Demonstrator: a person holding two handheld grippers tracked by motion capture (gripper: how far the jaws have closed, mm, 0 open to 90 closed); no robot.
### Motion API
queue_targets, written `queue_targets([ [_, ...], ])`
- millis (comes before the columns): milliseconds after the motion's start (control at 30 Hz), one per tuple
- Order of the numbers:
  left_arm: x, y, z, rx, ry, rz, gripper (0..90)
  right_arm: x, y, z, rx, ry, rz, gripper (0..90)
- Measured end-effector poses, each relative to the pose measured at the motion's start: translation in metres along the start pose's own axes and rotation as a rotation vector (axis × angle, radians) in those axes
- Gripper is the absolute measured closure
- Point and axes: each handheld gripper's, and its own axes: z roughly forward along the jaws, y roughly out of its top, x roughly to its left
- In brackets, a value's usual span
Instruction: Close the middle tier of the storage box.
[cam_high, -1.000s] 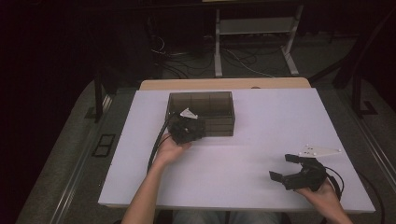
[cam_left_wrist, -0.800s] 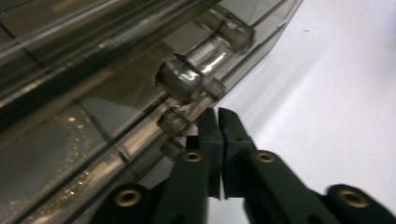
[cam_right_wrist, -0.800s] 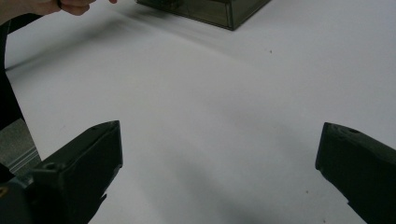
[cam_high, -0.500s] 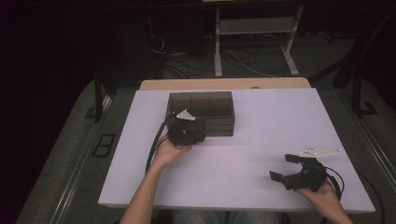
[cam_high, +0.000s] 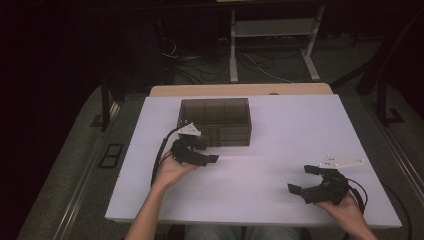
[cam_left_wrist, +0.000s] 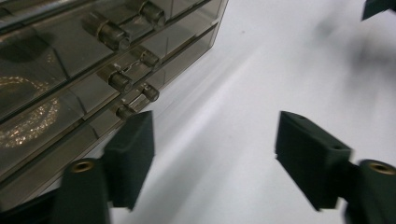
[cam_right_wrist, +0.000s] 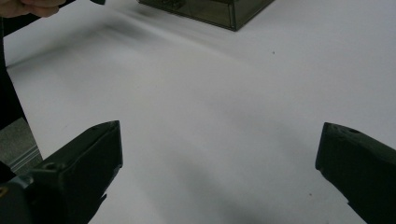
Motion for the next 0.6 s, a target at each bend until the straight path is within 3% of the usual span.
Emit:
queue_targets([
  [267, -0.008, -0.008, -0.014, -0.050, 0.024, -0.022, 1.1, 0.000, 0.000, 0.000, 0.000, 0.002, 0.001, 0.1],
  [600, -0.019, -0.026, -0.028, -0.144, 0.058, -0.032, 0.0, 0.001, 0.000, 0.000, -0.004, 0.004, 0.001, 0.1],
])
